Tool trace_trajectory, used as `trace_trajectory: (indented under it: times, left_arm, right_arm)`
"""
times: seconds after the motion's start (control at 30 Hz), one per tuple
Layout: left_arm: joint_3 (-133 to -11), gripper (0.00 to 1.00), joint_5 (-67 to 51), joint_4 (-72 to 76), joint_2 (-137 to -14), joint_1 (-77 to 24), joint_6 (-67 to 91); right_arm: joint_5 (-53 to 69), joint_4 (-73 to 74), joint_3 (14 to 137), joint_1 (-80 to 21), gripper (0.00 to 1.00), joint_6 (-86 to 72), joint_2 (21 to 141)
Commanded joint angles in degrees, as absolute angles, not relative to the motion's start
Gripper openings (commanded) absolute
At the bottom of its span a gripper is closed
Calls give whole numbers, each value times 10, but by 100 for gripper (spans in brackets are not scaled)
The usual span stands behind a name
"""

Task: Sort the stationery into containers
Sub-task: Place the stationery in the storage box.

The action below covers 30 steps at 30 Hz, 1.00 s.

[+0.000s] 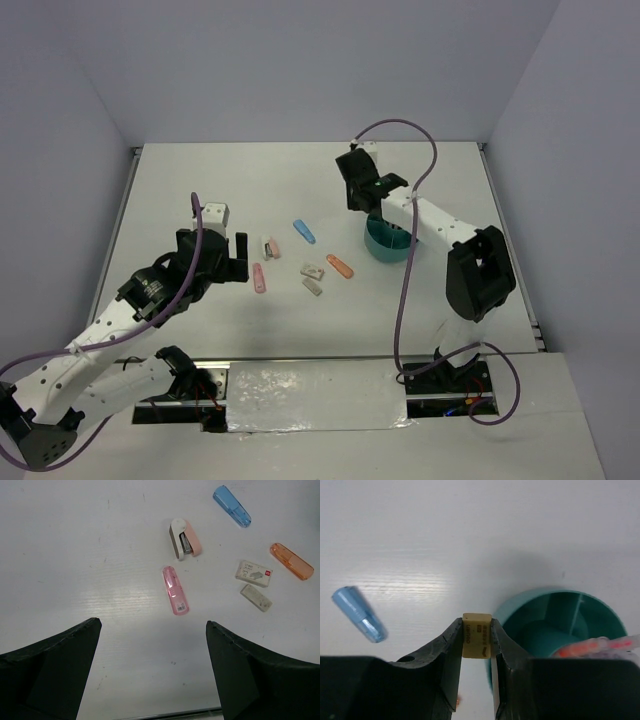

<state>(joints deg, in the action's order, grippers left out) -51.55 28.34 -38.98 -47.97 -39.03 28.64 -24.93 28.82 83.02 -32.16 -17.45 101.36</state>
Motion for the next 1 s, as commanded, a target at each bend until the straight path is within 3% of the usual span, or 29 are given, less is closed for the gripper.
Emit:
trace_trajectory:
  times: [0.0, 0.63, 0.97]
  left_arm:
    - [-533, 99, 278, -374, -475, -388, 276]
    - [-533, 99, 269, -372, -474, -388, 272]
    - [-532, 99, 267, -372, -474, -388, 272]
  right_arm:
    - [-303, 324, 836, -303, 20, -212, 1004]
    - [-384, 332, 826, -289, 24, -244, 1017]
    - [-381, 334, 825, -288, 34, -243, 1026]
